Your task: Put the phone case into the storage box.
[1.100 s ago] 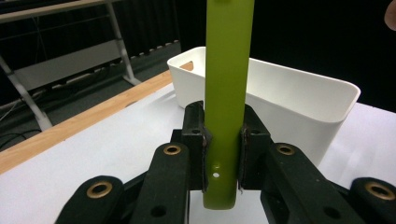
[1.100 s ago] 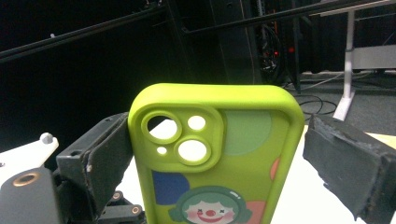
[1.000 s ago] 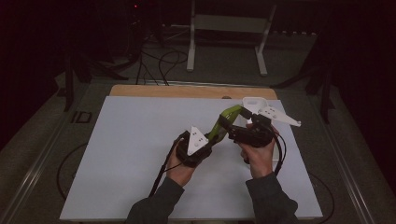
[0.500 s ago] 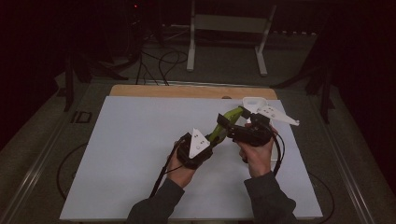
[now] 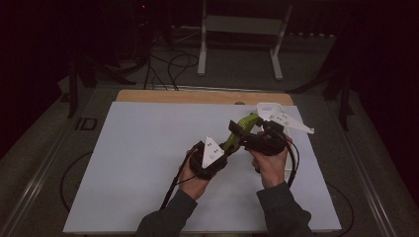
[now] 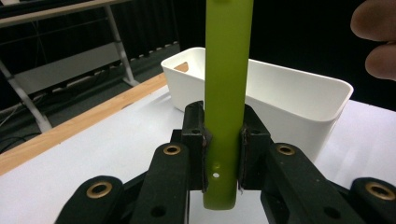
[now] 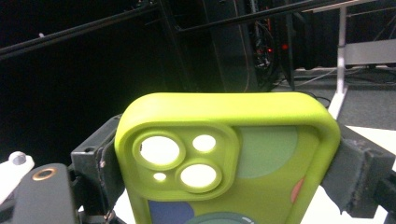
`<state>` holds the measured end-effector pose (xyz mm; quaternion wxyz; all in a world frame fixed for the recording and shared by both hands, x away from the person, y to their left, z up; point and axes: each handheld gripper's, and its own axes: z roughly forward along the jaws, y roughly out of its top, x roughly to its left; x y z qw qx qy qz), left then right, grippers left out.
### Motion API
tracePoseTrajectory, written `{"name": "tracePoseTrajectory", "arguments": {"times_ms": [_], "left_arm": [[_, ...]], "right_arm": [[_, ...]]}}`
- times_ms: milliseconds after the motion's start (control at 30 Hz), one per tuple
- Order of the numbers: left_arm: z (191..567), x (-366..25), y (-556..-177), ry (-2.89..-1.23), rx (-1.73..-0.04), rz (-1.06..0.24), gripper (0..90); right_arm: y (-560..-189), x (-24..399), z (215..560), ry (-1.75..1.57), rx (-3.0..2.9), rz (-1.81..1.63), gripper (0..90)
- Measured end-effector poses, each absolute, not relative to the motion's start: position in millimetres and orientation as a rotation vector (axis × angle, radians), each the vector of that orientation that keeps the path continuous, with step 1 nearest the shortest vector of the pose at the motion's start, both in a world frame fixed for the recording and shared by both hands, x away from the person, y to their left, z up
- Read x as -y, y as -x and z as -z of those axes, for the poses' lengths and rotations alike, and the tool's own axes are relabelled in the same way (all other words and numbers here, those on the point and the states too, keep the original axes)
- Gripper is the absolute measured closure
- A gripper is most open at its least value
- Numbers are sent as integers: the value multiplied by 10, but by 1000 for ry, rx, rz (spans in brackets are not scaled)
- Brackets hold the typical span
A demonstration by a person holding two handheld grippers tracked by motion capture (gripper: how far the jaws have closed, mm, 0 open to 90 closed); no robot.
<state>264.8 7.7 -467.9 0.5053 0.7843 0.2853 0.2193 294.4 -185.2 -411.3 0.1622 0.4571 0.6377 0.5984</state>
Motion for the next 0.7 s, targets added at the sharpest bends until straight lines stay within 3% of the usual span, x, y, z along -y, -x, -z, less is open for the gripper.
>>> {"name": "tracePoseTrajectory", "arguments": {"times_ms": [433, 700], "left_arm": [[4686, -76, -2670, -1910, -681, -499, 766], [4672, -104, -2699, -1914, -686, -473, 581]], "right_arm": [[-2939, 1873, 4121, -1322, -1837, -1689, 156], [-2942, 1872, 4111, -1320, -1831, -1689, 156]]}}
